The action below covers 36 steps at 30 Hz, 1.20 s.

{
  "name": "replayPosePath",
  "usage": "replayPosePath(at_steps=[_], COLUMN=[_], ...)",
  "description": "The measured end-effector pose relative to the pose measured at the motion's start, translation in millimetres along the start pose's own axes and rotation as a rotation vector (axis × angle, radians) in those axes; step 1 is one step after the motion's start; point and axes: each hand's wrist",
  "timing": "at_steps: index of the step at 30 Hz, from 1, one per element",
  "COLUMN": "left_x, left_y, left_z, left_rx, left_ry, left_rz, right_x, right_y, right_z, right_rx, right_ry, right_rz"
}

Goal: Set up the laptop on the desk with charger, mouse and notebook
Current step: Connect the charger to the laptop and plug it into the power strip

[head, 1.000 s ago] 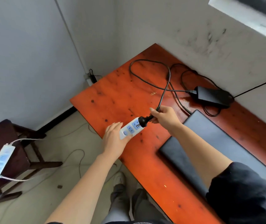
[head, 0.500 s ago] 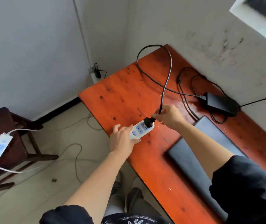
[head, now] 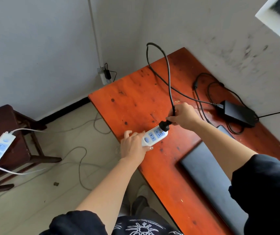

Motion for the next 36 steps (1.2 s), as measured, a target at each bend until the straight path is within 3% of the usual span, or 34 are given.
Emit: replayPosePath(at_steps=[7,15,28,36], left_x=[-1.5,-3.1,-3.2,-2.3], left_y=[-0.5,-1.5,-1.7,-3.0], left_z=[-1.4,-2.8,-2.2,-2.5], left_rx=[0.014,-0.014,-0.021,0.034], left_ry=[0.008,0.016,0.037,0.024], left_rz=[0.003,-0.007,-0.02,-0.008], right_x=[-0.7,5.4,5.4,16.9], right_y=[-3.9,-20.1,-33.1,-19.6], right_z=[0.1,-9.7,-14.9,-28.2], right_rx=[0.047,0.284,0.558,0.472], right_ry=[-0.023,-0.101,-0.228,-0.242], right_rz=[0.047,0.169,0.054,0.022])
Point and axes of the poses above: each hand's wrist, its own x-axis away from the middle knuckle, its own z-axis out of the back of the hand, y = z × x
